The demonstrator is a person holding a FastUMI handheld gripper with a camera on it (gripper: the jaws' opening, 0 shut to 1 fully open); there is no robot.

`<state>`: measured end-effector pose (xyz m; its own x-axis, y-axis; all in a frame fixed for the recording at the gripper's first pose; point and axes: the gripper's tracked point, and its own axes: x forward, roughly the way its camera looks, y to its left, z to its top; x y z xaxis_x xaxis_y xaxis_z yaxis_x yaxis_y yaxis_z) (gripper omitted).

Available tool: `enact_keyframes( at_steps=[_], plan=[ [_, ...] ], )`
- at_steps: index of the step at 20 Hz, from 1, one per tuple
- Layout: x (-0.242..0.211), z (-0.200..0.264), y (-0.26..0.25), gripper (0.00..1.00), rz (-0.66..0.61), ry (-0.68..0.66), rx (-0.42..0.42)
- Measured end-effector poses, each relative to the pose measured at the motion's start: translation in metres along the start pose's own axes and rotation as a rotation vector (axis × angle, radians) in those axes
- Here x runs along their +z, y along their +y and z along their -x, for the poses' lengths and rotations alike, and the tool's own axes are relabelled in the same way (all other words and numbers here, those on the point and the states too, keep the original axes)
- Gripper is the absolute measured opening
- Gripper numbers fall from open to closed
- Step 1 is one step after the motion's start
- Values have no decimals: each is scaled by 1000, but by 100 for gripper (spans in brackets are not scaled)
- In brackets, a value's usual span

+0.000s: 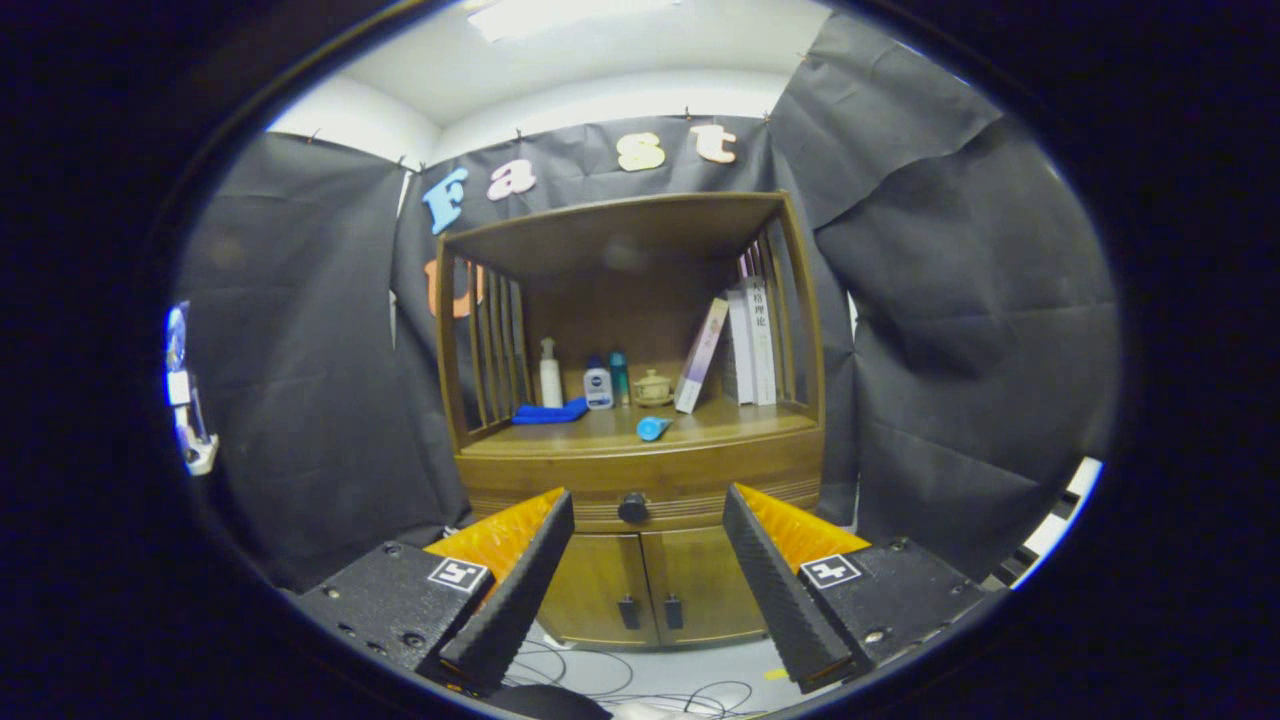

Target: Pull open the drawer, take out the items inside it, and place them on the countertop above the cabinet.

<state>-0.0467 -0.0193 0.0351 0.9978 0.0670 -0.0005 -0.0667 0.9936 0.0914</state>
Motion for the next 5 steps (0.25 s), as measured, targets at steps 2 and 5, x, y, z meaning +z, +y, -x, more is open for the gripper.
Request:
enact_keyframes(
  at_steps=[2, 5],
  plan=[
    [2, 6, 1, 99, -16, 3, 10],
    [5, 14, 4, 99, 4, 1, 26]
  ],
)
